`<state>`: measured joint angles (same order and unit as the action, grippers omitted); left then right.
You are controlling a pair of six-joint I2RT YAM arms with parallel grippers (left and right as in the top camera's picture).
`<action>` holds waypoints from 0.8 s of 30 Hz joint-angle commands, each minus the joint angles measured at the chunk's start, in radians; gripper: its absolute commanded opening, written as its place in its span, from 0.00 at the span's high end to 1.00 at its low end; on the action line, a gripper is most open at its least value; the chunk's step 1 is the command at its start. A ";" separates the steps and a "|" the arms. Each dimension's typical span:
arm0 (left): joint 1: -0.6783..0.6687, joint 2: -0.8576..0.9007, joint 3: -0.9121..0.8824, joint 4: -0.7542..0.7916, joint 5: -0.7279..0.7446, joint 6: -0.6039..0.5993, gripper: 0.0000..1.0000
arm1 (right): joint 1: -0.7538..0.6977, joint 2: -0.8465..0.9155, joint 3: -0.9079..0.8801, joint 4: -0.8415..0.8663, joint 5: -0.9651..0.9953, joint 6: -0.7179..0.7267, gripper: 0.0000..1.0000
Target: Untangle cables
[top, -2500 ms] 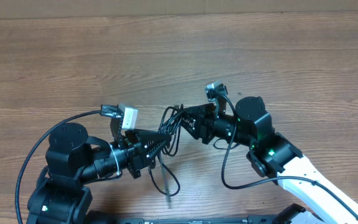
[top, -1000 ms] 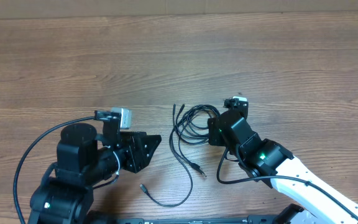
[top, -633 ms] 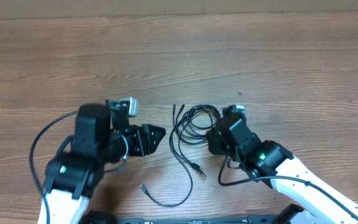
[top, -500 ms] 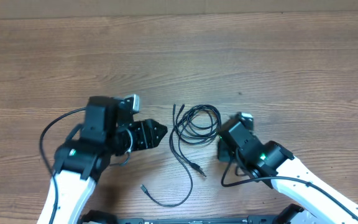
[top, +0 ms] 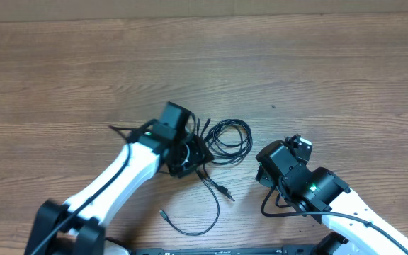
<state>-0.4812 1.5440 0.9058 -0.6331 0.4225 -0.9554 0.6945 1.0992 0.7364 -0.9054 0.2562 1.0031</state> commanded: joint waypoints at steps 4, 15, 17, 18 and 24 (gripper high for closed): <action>-0.043 0.135 0.019 0.116 -0.040 -0.145 0.33 | -0.002 -0.011 0.000 0.006 -0.007 0.022 0.38; -0.094 0.275 0.019 0.313 -0.037 -0.145 0.96 | -0.002 -0.011 0.000 0.005 -0.014 0.022 0.38; -0.094 0.275 0.019 0.297 -0.039 -0.141 0.96 | -0.002 -0.011 0.000 0.004 -0.015 0.022 0.38; -0.094 0.274 0.019 0.293 -0.038 -0.140 0.96 | -0.002 -0.011 0.000 0.002 -0.016 0.022 0.38; -0.077 0.237 0.019 0.269 -0.037 -0.060 0.96 | -0.002 -0.011 0.000 0.002 -0.056 0.022 0.38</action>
<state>-0.5686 1.8019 0.9154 -0.3374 0.3996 -1.0809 0.6945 1.0992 0.7364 -0.9066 0.2199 1.0172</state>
